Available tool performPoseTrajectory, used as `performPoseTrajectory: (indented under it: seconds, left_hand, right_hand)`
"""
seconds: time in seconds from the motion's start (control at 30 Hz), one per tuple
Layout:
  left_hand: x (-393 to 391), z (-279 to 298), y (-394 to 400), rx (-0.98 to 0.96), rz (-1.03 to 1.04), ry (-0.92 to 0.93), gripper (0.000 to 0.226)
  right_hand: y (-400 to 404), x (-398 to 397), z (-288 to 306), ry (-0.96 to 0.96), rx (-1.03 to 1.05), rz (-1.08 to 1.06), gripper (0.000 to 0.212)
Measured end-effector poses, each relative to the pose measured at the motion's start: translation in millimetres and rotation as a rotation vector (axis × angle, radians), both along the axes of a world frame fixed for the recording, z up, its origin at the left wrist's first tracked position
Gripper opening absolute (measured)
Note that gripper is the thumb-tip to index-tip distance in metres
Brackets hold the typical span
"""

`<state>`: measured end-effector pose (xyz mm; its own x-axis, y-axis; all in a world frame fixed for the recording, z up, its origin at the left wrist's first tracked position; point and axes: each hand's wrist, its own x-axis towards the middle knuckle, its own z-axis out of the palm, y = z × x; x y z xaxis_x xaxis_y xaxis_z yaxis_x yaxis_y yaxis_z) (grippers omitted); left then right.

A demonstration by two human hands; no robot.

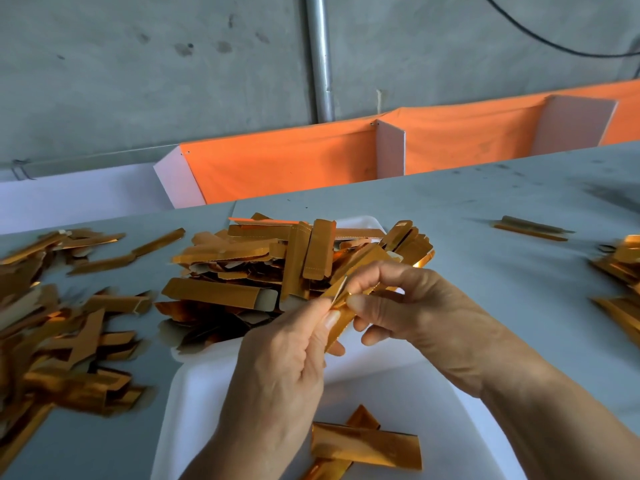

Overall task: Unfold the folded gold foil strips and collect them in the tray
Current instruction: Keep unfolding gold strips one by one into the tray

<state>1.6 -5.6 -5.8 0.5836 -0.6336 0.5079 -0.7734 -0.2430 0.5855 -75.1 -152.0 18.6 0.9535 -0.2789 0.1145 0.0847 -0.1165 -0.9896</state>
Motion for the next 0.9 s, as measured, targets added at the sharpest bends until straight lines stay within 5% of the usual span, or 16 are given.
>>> performPoseTrajectory:
  seconds: [0.3, 0.5, 0.8, 0.9]
  left_hand:
    - [-7.5, 3.7, -3.3, 0.089, -0.003, 0.04, 0.063]
    - [-1.9, -0.2, -1.9, 0.082, 0.043, 0.043, 0.04]
    - [5.6, 1.6, 5.4, 0.028, -0.128, 0.31, 0.023]
    - [9.0, 2.4, 8.8, 0.042, -0.172, 0.333, 0.037]
  right_hand:
    - [1.4, 3.4, -2.9, 0.049, -0.017, -0.087, 0.014]
    - [0.3, 2.4, -2.9, 0.032, 0.003, -0.05, 0.01]
    - [-8.8, -0.1, -3.0, 0.043, 0.176, 0.009, 0.019]
    - [-11.6, -0.9, -2.9, 0.058, 0.243, 0.05, 0.023]
